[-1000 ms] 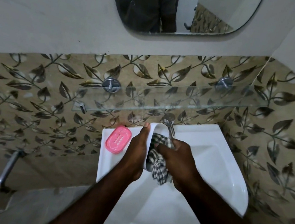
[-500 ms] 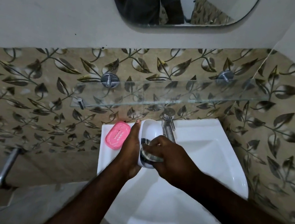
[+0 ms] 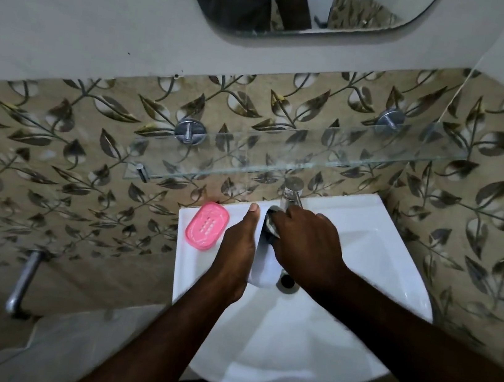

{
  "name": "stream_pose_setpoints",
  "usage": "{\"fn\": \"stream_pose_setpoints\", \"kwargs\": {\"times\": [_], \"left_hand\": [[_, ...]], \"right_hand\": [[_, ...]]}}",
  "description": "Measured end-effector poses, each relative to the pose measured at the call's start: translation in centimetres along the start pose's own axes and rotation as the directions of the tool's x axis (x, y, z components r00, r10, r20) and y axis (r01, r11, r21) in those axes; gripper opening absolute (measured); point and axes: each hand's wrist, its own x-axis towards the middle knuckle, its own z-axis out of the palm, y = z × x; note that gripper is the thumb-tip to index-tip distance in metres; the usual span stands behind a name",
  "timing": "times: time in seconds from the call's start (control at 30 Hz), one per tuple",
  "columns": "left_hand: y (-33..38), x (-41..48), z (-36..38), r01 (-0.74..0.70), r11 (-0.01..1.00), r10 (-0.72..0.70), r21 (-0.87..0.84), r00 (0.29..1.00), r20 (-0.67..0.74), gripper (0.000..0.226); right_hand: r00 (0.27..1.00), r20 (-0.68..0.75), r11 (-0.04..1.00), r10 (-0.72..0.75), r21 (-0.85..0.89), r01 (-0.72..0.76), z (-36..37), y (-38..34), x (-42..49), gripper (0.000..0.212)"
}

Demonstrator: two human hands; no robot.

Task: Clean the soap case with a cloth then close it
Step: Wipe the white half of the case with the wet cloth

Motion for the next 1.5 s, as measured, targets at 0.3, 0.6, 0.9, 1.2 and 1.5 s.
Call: {"fn": "stream_pose_setpoints", "kwargs": {"times": [0.3,0.6,0.9,1.2,1.5], "left_hand": [[0.5,-0.1,0.0,-0.078,0.996,0.078,-0.039,0.997,0.009,0.042],[1.0,-0.5,-0.1,0.034,0.977,0.01,-0.212,0.979,0.203,0.062],[2.7,-0.4,-1.4,-0.051,0.985,0.075,-0.166,0.987,0.143,0.043],[1.8,-0.3,-0.9,-0.044,0.999,0.046,-0.017,0.98,0.195,0.039],[1.3,-0.4,-0.9,-0.117,0.992,0.121,-0.049,0.987,0.106,0.035]], "right_hand": [[0.871,0.476,0.855,0.12,0.396,-0.334,-1.1,-1.6,-1.8,0.028],[0.785,0.538,-0.032,0.308,0.83,-0.556,-2.0,-1.5,-0.6,0.01],[0.958,0.278,0.447,-0.065,0.867,-0.221,-2.2,-1.8,-2.2,0.018],[0.935,-0.082,0.93,-0.345,0.108,0.352,-1.6,0.5,-1.1,0.041],[0.996,0.07,0.986,-0.053,0.164,0.041,-1.3,-0.8,-1.3,0.031]]}}
